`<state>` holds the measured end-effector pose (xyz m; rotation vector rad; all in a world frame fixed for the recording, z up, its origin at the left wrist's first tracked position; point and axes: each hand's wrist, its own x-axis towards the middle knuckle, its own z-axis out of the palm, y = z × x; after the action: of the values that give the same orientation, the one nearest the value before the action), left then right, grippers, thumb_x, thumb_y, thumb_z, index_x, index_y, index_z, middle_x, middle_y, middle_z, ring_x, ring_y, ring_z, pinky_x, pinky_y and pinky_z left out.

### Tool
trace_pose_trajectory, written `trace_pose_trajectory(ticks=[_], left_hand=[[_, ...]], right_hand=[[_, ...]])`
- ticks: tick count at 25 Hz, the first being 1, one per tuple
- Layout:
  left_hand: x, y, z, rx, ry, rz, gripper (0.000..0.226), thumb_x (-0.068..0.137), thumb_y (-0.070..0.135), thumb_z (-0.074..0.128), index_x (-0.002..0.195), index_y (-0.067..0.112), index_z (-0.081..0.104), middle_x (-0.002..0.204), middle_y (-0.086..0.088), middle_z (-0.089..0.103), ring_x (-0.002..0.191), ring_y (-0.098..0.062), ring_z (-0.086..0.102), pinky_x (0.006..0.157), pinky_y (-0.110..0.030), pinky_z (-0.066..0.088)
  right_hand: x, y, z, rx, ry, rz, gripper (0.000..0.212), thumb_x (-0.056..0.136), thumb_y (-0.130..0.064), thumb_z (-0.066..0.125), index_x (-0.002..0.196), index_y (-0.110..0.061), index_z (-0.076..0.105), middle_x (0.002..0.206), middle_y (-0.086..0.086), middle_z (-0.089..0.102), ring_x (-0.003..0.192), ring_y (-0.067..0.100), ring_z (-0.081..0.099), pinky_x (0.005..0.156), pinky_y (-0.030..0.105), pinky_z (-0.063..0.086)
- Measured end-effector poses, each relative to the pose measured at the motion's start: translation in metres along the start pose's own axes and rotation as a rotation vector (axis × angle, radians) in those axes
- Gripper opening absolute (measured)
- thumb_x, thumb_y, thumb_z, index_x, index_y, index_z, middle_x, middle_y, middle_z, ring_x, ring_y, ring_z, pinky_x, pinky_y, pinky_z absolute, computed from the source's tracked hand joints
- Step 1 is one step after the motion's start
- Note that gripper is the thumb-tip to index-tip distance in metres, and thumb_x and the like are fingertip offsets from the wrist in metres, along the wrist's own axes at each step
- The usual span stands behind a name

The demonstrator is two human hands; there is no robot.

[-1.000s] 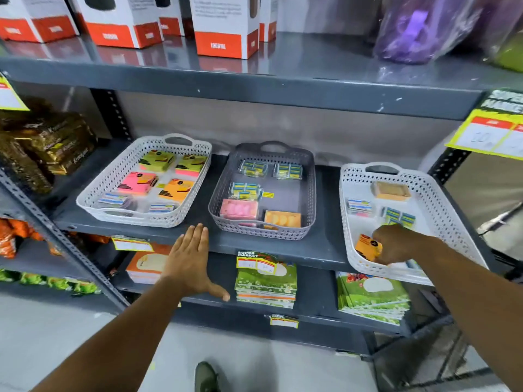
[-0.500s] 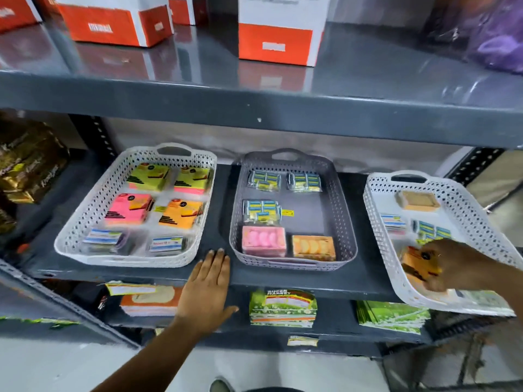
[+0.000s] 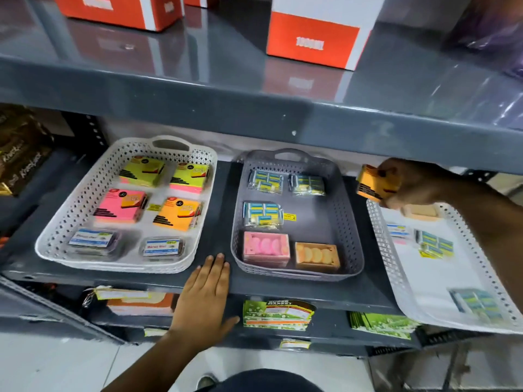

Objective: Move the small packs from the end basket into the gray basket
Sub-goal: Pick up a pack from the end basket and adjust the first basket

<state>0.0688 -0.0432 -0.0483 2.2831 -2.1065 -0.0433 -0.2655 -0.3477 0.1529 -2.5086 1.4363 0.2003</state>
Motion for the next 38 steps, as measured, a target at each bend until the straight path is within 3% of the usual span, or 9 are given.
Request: trace_pose_trajectory(ticks=[2,4,9,14,19,24,30,33,38], left_hand=[[0.0,0.0,-0.002,0.001,-0.006,-0.006,0.111,0.049,0.071,0.069,0.135,0.005,0.044,0.143,-0.017,0.046,0.131,-0.033,0.044,0.105,-0.047,0.031],[0.0,0.0,-0.004,-0.004,-0.02,-0.01,0.11,0.054,0.071,0.065,0.138,0.006,0.038,0.147,-0.016,0.04,0.135,-0.032,0.039,0.109,-0.048,0.025],[0.0,-0.002,-0.002,-0.025,-0.005,-0.002,0.107,0.07,0.069,0.049,0.147,0.011,0.002,0.159,-0.011,0.003,0.146,-0.027,-0.001,0.113,-0.043,-0.01],[-0.001,-0.004,-0.002,-0.047,-0.008,0.0,0.105,0.072,0.067,0.046,0.146,0.011,-0.004,0.159,-0.01,-0.005,0.145,-0.025,-0.01,0.109,-0.039,-0.02],[0.0,-0.006,0.0,-0.067,-0.035,0.011,0.107,0.073,0.065,0.05,0.146,0.012,-0.009,0.159,-0.009,-0.01,0.14,-0.02,-0.024,0.109,-0.037,-0.021],[0.001,-0.006,-0.001,-0.078,-0.045,0.019,0.107,0.073,0.061,0.053,0.146,0.011,-0.008,0.157,-0.008,-0.013,0.137,-0.019,-0.027,0.109,-0.035,-0.021],[0.0,-0.007,-0.001,-0.057,-0.044,0.022,0.105,0.074,0.059,0.053,0.147,0.01,-0.004,0.158,-0.012,-0.007,0.144,-0.027,-0.013,0.11,-0.042,-0.018],[-0.001,-0.009,0.0,-0.045,-0.039,0.025,0.105,0.073,0.06,0.053,0.147,0.009,0.0,0.159,-0.012,-0.003,0.145,-0.028,-0.008,0.111,-0.044,-0.014],[0.0,-0.008,0.0,-0.031,-0.027,0.022,0.103,0.074,0.061,0.05,0.147,0.009,-0.001,0.159,-0.012,-0.003,0.146,-0.027,-0.008,0.114,-0.041,-0.01]], right_hand=[[0.02,-0.067,-0.001,0.077,0.045,0.025,0.058,0.053,-0.026,0.082,0.102,-0.022,0.052,0.091,0.002,0.062,0.065,0.0,0.049,0.054,0.018,0.036],[0.047,-0.102,0.002,0.049,-0.002,-0.077,0.062,0.046,-0.034,0.077,0.103,-0.022,0.055,0.085,-0.005,0.06,0.067,-0.001,0.054,0.056,0.017,0.039],[0.089,-0.171,0.03,-0.017,0.035,-0.259,0.068,0.042,-0.05,0.077,0.102,-0.023,0.059,0.096,-0.002,0.06,0.082,0.019,0.058,0.071,0.031,0.05],[0.116,-0.255,0.054,0.032,0.021,-0.441,0.057,0.042,-0.052,0.073,0.093,-0.033,0.055,0.078,-0.017,0.049,0.069,0.006,0.051,0.055,0.019,0.035],[0.134,-0.333,0.091,-0.047,0.017,-0.577,0.062,0.051,-0.055,0.072,0.101,-0.018,0.064,0.084,-0.001,0.057,0.071,0.017,0.054,0.053,0.02,0.036],[0.138,-0.374,0.117,-0.085,-0.021,-0.557,0.046,0.05,-0.059,0.072,0.068,-0.02,0.053,0.064,-0.004,0.051,0.059,0.014,0.051,0.045,0.025,0.033],[0.139,-0.391,0.133,-0.164,-0.039,-0.527,0.051,0.049,-0.055,0.074,0.074,-0.017,0.052,0.085,0.004,0.05,0.071,0.021,0.051,0.057,0.029,0.043],[0.139,-0.391,0.138,-0.195,-0.072,-0.514,0.045,0.056,-0.051,0.074,0.071,-0.018,0.048,0.089,0.008,0.053,0.065,0.02,0.046,0.051,0.027,0.037],[0.129,-0.383,0.124,-0.08,-0.01,-0.568,0.057,0.064,-0.055,0.074,0.099,-0.013,0.055,0.096,0.005,0.057,0.078,0.02,0.053,0.063,0.029,0.042]])
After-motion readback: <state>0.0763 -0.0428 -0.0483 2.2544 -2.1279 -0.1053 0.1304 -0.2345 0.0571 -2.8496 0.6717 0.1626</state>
